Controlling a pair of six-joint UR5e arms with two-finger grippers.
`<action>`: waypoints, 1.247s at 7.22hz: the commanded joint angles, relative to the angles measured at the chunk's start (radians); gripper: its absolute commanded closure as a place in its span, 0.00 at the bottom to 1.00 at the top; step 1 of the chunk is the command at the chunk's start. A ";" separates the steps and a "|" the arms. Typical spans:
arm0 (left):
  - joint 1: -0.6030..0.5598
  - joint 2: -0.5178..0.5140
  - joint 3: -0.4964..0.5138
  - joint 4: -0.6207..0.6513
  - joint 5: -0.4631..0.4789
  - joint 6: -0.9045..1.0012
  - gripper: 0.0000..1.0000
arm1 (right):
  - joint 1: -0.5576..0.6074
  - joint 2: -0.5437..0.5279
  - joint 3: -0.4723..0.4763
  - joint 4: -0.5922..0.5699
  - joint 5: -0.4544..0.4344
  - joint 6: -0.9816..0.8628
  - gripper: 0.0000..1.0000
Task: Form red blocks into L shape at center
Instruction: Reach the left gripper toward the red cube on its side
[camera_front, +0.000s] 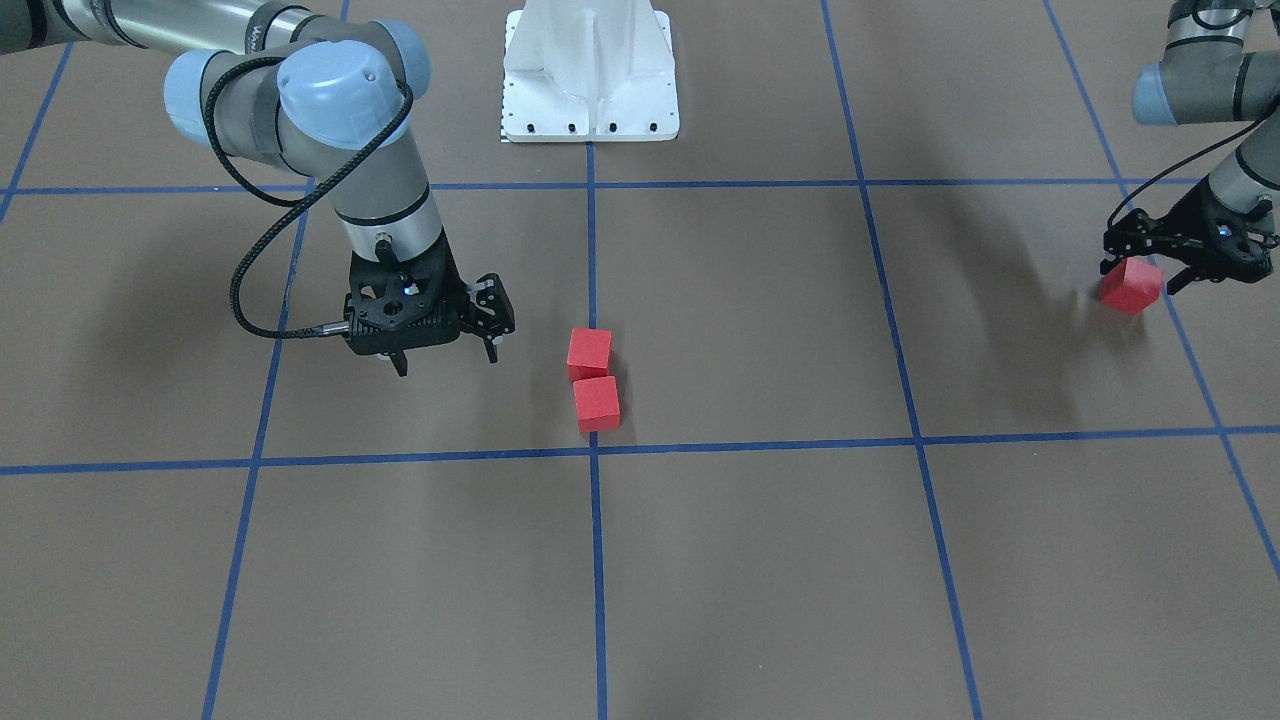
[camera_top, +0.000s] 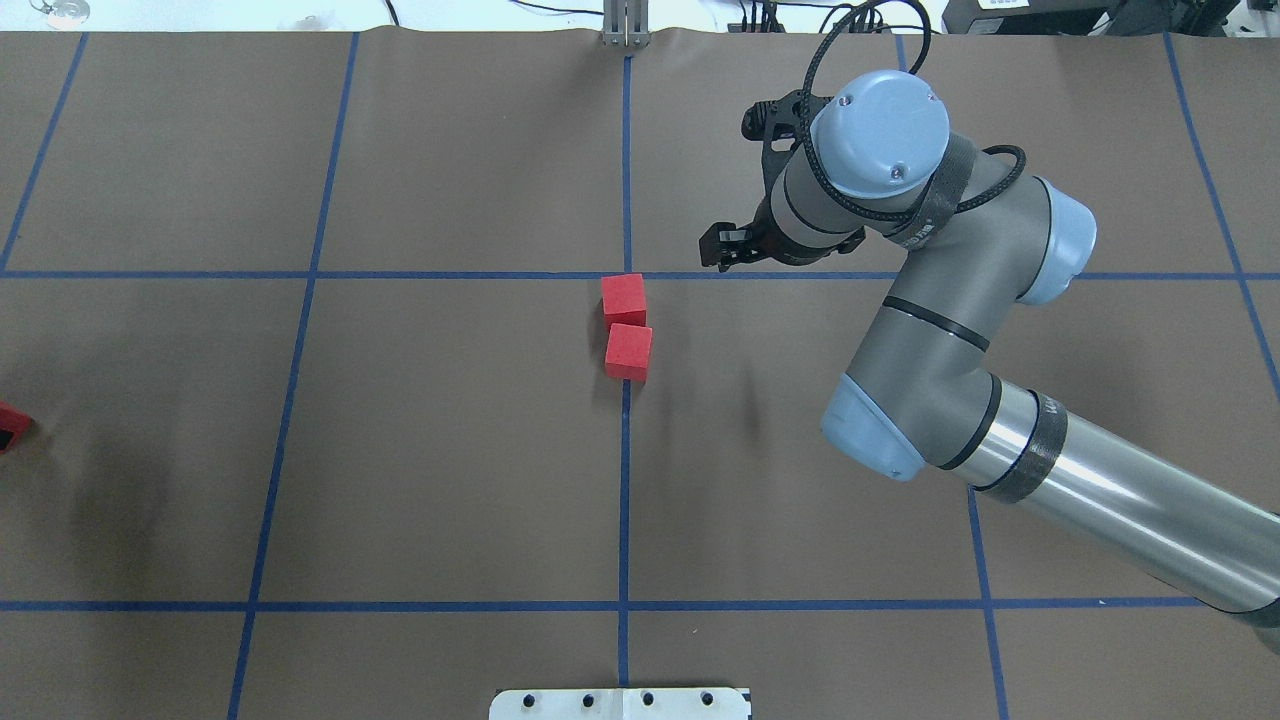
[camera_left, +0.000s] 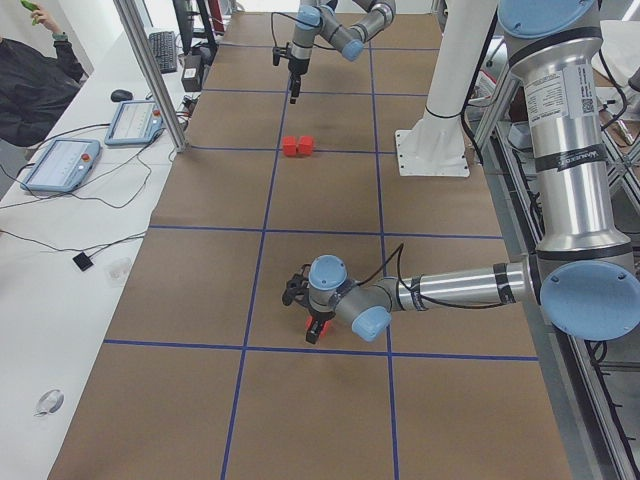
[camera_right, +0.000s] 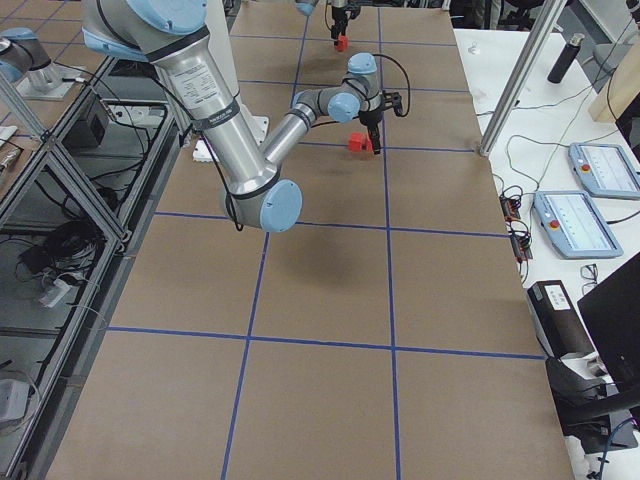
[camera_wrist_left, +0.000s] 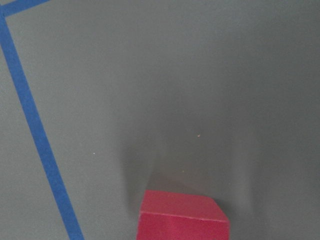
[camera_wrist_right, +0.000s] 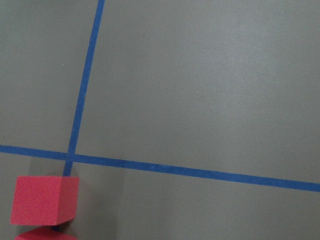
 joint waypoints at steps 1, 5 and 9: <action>0.002 0.000 0.001 -0.002 0.000 0.003 0.88 | 0.000 -0.001 -0.001 0.000 0.000 0.000 0.01; -0.002 -0.050 -0.091 -0.005 -0.209 -0.374 1.00 | 0.001 -0.004 -0.001 0.000 0.000 -0.002 0.01; -0.002 -0.338 -0.091 0.118 -0.209 -0.806 1.00 | 0.006 -0.013 -0.002 0.005 0.002 -0.003 0.01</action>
